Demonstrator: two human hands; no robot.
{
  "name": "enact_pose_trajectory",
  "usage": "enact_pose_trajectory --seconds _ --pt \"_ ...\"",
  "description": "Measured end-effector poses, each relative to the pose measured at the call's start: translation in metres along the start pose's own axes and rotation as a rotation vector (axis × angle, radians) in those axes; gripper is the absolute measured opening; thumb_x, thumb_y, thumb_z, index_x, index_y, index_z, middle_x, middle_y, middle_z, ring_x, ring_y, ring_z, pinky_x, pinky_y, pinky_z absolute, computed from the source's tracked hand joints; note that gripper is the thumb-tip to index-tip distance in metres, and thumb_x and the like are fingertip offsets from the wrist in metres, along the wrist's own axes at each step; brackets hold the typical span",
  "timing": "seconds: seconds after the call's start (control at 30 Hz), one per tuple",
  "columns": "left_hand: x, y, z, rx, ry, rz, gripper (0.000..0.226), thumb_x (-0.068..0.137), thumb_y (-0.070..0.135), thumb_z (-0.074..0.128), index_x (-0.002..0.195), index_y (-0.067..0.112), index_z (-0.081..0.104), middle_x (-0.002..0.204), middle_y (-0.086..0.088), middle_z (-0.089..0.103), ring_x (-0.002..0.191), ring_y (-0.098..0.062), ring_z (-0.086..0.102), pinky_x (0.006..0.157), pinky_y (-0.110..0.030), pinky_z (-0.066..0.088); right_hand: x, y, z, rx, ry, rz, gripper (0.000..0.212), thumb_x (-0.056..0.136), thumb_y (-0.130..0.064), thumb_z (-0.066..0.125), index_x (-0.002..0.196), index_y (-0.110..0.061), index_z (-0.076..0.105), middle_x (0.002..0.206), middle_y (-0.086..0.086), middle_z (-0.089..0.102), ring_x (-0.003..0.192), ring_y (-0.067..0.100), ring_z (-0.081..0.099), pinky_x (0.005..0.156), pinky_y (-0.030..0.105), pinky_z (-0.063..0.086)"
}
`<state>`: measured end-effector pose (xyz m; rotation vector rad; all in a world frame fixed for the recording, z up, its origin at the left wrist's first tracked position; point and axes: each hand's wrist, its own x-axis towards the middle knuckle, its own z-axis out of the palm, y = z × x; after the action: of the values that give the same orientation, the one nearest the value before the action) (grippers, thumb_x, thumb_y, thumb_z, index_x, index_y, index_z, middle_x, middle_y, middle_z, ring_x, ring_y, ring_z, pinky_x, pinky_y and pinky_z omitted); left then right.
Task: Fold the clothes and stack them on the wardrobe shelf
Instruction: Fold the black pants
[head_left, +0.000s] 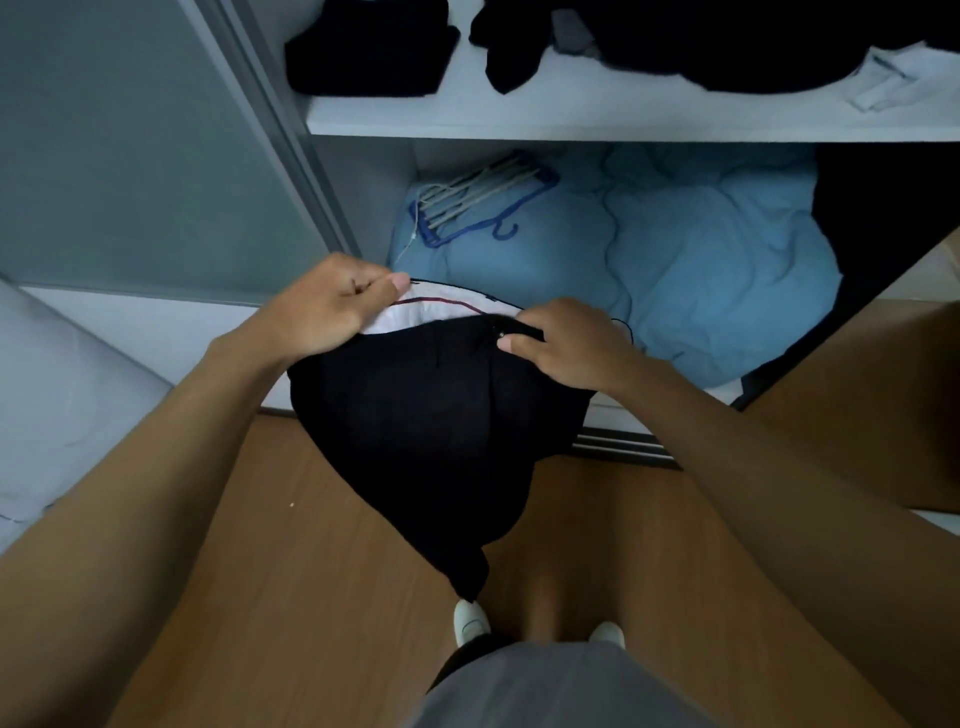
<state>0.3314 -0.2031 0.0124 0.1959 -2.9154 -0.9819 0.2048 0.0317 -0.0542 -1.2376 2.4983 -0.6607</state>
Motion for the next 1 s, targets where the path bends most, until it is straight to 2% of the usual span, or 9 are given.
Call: enact_pose_trajectory --seconds 0.2,0.33,0.4,0.5,0.57,0.63,0.73,0.87,1.0 --pt "-0.003 -0.027 0.005 0.067 -0.180 -0.176 0.049 0.103 0.036 0.048 0.061 0.016 0.030 0.063 -0.006 0.026 0.057 -0.019 0.028 0.060 -0.033 0.023 -0.003 -0.010 -0.013 -0.124 -0.013 -0.093 0.031 0.096 -0.042 0.056 0.074 -0.021 0.054 0.062 -0.010 0.045 0.069 0.019 0.051 0.064 0.033 0.035" --pt "-0.001 -0.032 0.005 0.085 -0.267 -0.163 0.051 0.101 0.044 0.048 0.061 0.015 0.037 0.059 0.004 0.032 0.053 -0.010 0.033 0.059 -0.031 0.028 -0.007 -0.012 -0.026 -0.104 0.019 -0.119 0.040 0.095 -0.029 0.060 0.060 -0.020 0.043 0.060 -0.012 0.039 0.068 0.019 0.045 0.067 0.032 0.031" --pt "0.000 -0.031 0.007 0.085 -0.292 -0.164 0.052 0.099 0.048 0.051 0.064 0.010 0.047 0.059 0.007 0.040 0.055 -0.008 0.040 0.061 -0.030 0.033 -0.009 -0.014 -0.031 -0.075 0.022 -0.136 0.033 0.095 -0.023 0.062 0.065 -0.012 0.054 0.064 -0.007 0.044 0.071 0.019 0.045 0.069 0.033 0.031" --pt "0.007 -0.013 0.020 -0.131 -0.303 -0.149 0.048 0.080 0.066 0.064 0.095 0.021 0.065 0.084 0.016 0.062 0.074 -0.003 0.061 0.071 -0.025 0.047 -0.012 -0.023 -0.035 -0.115 0.021 -0.177 0.021 0.095 -0.020 0.060 0.088 -0.004 0.072 0.085 0.010 0.067 0.081 0.026 0.056 0.075 0.040 0.044" --pt "0.014 0.008 0.036 -0.088 -0.338 -0.116 0.074 0.069 0.072 0.070 0.132 0.038 0.050 0.118 0.017 0.061 0.102 -0.004 0.063 0.088 -0.027 0.049 -0.012 -0.031 -0.038 -0.116 0.044 -0.191 0.020 0.095 -0.017 0.059 0.104 -0.013 0.076 0.102 0.011 0.073 0.091 0.030 0.062 0.082 0.044 0.048" --pt "0.025 0.023 0.055 0.107 -0.298 -0.047 0.084 0.074 0.061 0.072 0.146 0.036 0.034 0.121 0.010 0.062 0.112 -0.011 0.059 0.096 -0.034 0.049 -0.013 -0.035 -0.040 -0.117 0.065 -0.194 0.026 0.094 -0.015 0.057 0.113 -0.020 0.074 0.111 0.010 0.073 0.096 0.030 0.065 0.084 0.044 0.049" --pt "0.039 0.044 0.066 0.135 -0.162 0.014 0.060 0.076 0.034 0.063 0.133 0.031 0.047 0.088 0.012 0.063 0.096 -0.018 0.064 0.086 -0.036 0.050 -0.016 -0.032 -0.043 -0.132 0.123 -0.158 0.027 0.094 -0.015 0.058 0.117 -0.018 0.071 0.113 0.009 0.072 0.102 0.028 0.064 0.089 0.044 0.047" --pt "0.049 0.057 0.070 0.076 -0.234 -0.053 0.006 0.078 0.030 0.059 0.080 0.025 0.056 0.065 0.009 0.066 0.065 -0.013 0.071 0.072 -0.033 0.051 -0.028 -0.019 -0.045 -0.077 0.181 -0.113 0.018 0.092 -0.017 0.061 0.110 -0.017 0.062 0.092 0.003 0.068 0.089 0.025 0.062 0.079 0.043 0.047" --pt "0.059 0.061 0.075 0.309 -0.241 -0.111 0.025 0.069 0.041 0.058 0.062 0.017 0.055 0.060 0.001 0.061 0.062 -0.018 0.058 0.054 -0.029 0.035 -0.037 -0.007 -0.033 -0.041 0.216 -0.031 0.027 0.088 -0.025 0.065 0.108 -0.021 0.048 0.076 -0.006 0.053 0.077 0.023 0.056 0.065 0.036 0.037"
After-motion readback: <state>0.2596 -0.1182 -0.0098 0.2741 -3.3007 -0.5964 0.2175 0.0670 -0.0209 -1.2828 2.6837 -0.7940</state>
